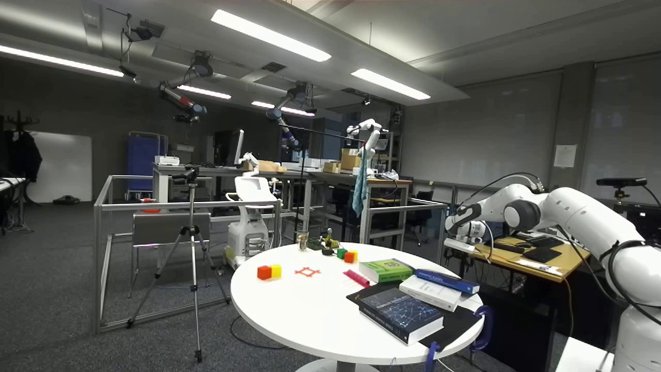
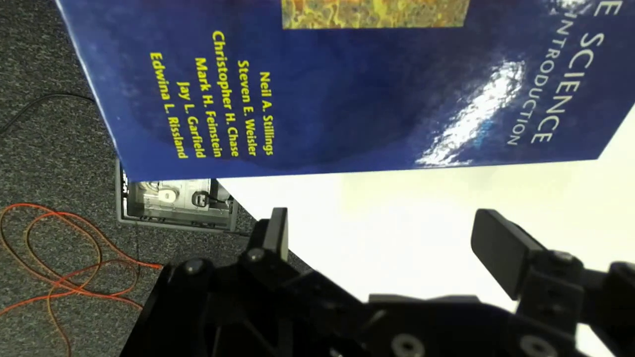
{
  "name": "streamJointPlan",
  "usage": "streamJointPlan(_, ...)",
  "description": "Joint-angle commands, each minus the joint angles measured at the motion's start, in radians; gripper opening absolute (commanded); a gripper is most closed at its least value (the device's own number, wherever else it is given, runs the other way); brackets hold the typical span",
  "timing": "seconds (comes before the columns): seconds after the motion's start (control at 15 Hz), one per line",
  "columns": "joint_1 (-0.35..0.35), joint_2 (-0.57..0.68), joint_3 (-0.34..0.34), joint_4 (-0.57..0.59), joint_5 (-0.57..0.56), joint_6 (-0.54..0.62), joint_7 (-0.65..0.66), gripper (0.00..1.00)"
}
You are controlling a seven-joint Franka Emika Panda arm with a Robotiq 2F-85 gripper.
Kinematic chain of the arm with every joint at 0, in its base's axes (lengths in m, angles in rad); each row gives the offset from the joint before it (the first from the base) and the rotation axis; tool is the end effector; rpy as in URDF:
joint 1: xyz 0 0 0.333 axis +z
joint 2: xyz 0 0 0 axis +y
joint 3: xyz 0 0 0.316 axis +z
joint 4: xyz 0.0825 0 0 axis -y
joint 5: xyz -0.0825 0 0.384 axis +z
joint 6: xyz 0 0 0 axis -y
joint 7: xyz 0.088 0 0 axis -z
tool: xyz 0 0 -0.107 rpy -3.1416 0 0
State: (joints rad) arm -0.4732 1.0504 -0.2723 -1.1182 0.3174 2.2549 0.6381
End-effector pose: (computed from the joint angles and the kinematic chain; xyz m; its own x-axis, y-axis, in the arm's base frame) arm 0.6232 -0.4685 0.1875 0.1426 -0.9868 0.0774 -0.9839 -0.1498 -0.0971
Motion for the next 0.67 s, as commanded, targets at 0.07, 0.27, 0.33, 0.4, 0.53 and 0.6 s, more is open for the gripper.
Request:
streamJointPlan(0.07, -0.016, 0.075, -0.007, 0.110, -0.024, 0.014, 0.020, 1.00)
streamJointPlan(0.27, -0.003, 0.093, -0.028, 0.118, -0.012, 0.025, 0.023, 1.00)
streamJointPlan(0.33, -0.001, 0.099, -0.030, 0.122, -0.010, 0.025, 0.030, 1.00)
streamJointPlan(0.4, 0.000, 0.104, -0.032, 0.124, -0.009, 0.035, 0.034, 1.00)
streamJointPlan(0.53, 0.004, 0.115, -0.038, 0.128, -0.008, 0.059, 0.051, 1.00)
streamJointPlan(0.6, 0.007, 0.120, -0.041, 0.127, -0.009, 0.067, 0.060, 1.00)
